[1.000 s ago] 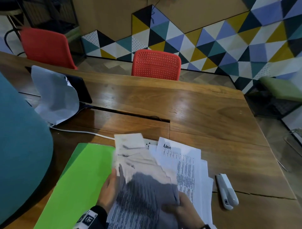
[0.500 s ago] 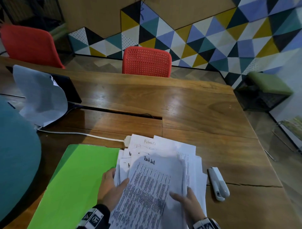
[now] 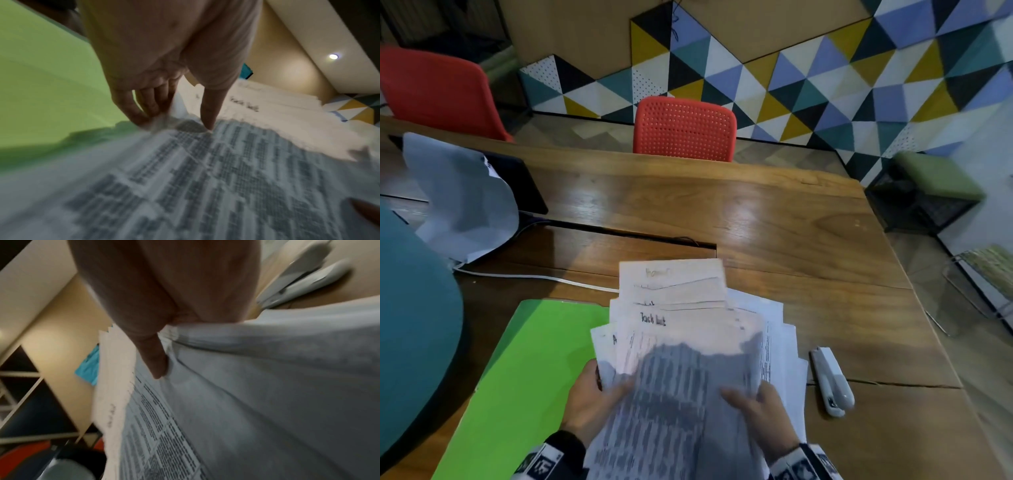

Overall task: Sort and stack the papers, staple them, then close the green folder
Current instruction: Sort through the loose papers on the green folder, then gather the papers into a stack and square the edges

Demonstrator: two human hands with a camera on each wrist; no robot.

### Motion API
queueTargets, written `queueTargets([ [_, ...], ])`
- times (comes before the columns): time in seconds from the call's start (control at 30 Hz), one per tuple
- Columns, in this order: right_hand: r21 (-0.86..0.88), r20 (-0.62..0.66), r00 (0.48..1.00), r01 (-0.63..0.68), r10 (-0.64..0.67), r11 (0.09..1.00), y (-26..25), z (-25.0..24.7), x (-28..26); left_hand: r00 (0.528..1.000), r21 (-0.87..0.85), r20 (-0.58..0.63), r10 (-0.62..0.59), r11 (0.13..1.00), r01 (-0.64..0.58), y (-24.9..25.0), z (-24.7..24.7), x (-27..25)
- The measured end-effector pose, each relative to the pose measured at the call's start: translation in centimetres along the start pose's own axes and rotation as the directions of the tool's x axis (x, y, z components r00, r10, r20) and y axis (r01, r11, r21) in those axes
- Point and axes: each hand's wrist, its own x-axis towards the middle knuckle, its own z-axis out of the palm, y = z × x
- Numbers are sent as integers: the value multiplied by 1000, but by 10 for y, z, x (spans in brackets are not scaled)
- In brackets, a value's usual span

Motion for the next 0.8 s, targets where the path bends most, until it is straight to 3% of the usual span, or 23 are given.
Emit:
queueTargets([
  [0.17, 43, -254, 966, -43, 52, 998, 37, -65, -1, 999, 53, 42, 26, 998, -28, 11, 8, 2],
  [0.3, -39, -312, 944, -127, 109, 991, 59, -87, 9, 997, 141, 71, 3, 990, -13, 14, 26, 0],
  [0.43, 12, -369, 907, -213, 202, 977, 67, -88, 26, 998, 207, 53, -27, 978, 15, 18, 42, -2],
  [0.5, 36, -354, 903, -248, 244, 968, 71, -89, 34, 998, 185, 38, -42, 982, 34, 17, 44, 2],
  [0.73, -13, -121, 970, -212, 209, 977, 63, -61, 37, 986, 4, 137, -95, 995, 95, 12, 44, 9],
  [0.8, 20, -136, 971, -197, 198, 980, 63, -55, 39, 973, -30, 196, -125, 991, 133, 8, 43, 11],
])
